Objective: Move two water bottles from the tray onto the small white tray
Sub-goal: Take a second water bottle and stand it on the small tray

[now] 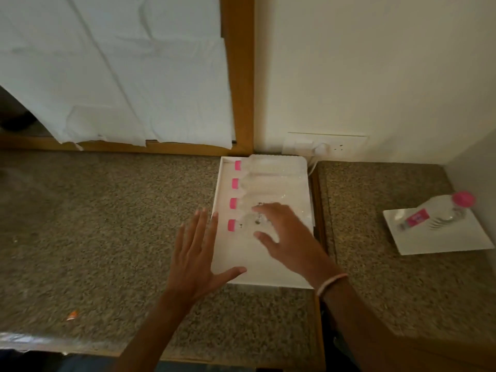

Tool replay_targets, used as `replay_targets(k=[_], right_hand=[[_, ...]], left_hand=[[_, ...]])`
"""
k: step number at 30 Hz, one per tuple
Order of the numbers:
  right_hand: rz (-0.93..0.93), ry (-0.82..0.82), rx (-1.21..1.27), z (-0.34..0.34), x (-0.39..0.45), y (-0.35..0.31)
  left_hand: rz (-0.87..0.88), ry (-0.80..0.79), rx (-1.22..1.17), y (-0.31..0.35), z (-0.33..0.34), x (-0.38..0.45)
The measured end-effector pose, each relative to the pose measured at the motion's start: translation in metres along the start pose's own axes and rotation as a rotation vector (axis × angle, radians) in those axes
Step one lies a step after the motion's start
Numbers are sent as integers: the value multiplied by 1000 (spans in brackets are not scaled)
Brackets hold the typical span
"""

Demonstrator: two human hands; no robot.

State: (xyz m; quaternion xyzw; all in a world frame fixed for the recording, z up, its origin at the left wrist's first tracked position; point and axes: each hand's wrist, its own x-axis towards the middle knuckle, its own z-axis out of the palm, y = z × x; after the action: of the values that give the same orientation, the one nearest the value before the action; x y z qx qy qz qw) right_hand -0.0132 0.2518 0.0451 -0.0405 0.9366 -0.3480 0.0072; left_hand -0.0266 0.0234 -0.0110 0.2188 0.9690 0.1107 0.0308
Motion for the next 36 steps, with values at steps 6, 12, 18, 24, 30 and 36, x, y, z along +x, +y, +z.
replay_targets(k=[6, 12, 18, 24, 30, 36], right_hand=[[-69, -139, -563, 84, 47, -7], [46, 35, -394, 63, 48, -25], [217, 236, -69, -20, 18, -37], [246, 198, -4, -50, 6, -25], [162, 218, 57, -58, -4, -15], [74, 317, 245, -102, -25, -2]], left_hand=[[15, -95, -2, -47, 29, -26], [7, -149, 3, -58, 48, -34], [15, -100, 3, -61, 55, -33], [1, -127, 16, -64, 61, -32], [-55, -175, 43, -57, 52, -31], [-97, -33, 34, -7, 17, 6]])
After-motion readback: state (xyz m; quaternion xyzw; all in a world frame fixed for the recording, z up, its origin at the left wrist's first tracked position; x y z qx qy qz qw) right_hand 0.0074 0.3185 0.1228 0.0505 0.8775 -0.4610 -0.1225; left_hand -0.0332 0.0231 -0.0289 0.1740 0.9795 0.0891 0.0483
